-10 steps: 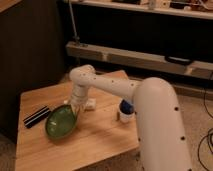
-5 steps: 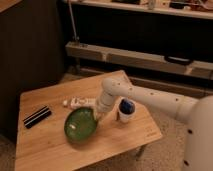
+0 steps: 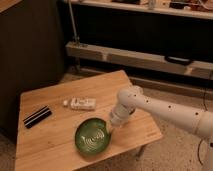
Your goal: Drag the ceramic bowl in a circle
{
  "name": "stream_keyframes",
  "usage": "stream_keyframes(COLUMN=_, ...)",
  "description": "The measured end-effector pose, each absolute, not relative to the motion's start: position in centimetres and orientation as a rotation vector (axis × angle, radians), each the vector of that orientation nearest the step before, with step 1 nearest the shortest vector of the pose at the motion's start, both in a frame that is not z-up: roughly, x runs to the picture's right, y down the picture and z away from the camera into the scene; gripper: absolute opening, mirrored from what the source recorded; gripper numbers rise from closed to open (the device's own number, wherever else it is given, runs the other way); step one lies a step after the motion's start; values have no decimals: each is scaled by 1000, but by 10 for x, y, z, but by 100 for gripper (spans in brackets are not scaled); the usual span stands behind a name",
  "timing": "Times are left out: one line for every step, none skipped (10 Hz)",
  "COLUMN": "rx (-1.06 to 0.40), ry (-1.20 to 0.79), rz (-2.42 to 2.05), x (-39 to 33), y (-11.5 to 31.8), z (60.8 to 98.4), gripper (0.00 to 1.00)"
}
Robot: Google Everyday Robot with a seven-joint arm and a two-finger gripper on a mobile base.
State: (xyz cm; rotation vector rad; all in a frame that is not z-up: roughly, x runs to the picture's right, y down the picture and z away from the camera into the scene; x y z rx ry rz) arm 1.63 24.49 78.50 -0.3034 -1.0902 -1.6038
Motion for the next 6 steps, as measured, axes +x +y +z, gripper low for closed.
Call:
stream_keyframes(rx=-304, ry=-1101, rz=-1627, x=9, y=249, z=784, gripper=0)
stream_keyframes(rx=-300, ry=-1124, rz=-1685, x=-14, y=252, z=783, gripper=0)
stream_keyframes(rx=-299, ry=-1140, rz=-1729, x=-37, y=252, z=782, gripper=0)
stream_keyframes(rx=-295, ry=-1152, rz=-1763, x=-57, y=251, z=783, gripper=0)
stream_keyframes(rx=-281, ry=-1171, rz=-1819, x=-95, y=246, z=784, gripper=0)
stream_keyframes(rx=-276, ry=-1184, rz=-1859, x=-121, y=242, z=784, gripper=0)
